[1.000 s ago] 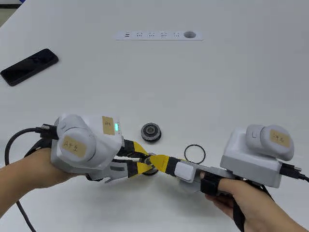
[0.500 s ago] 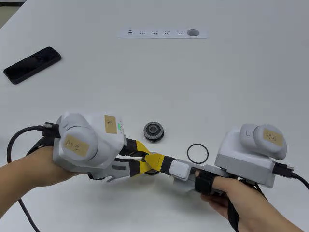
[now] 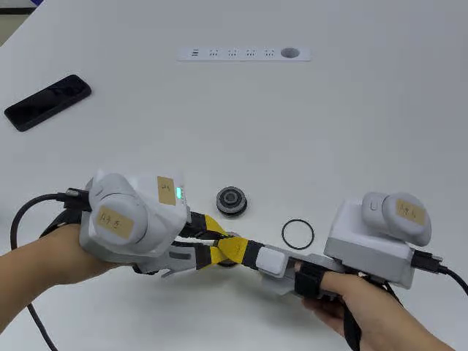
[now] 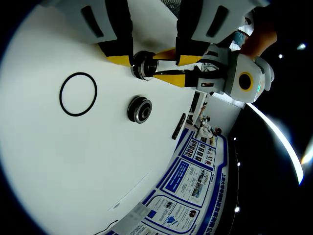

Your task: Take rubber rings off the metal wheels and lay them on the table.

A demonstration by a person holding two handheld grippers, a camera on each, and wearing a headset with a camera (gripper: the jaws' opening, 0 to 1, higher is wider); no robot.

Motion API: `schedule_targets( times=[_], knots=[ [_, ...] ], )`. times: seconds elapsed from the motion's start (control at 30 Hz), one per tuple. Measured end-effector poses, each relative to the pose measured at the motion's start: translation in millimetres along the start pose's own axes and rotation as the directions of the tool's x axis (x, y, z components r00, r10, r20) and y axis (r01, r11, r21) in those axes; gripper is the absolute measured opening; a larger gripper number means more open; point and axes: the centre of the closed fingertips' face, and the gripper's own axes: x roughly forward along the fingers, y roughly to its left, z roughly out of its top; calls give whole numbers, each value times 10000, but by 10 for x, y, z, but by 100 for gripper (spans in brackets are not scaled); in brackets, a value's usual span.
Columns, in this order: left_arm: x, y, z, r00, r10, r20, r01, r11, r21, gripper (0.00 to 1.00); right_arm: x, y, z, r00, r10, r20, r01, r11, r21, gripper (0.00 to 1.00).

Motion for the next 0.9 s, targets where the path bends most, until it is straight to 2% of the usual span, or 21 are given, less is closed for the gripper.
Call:
schedule_targets(
  times=[0.03,0.57,0.73,0.77,0.9],
  knots=[
    [0,1,-2,10000,1,-7,-1,10000,9,13,-2,35,-11,9998,182,-53,-182,9998,69,35],
    [-2,-9,-8,10000,-21,-55,21,10000,42,13,-70,49,25,9992,357,187,-363,9988,317,31],
    [1,-7,-8,10000,-30,-62,31,10000,44,13,-38,-20,45,9995,239,229,-245,9993,298,26],
    [2,-6,-10,10000,-44,-55,45,10000,42,13,-24,-48,54,9996,208,205,-218,9985,506,25],
    [3,-6,-12,9999,-84,-93,85,9999,78,13,-14,-56,54,9998,183,74,-186,9987,473,21]
  ],
)
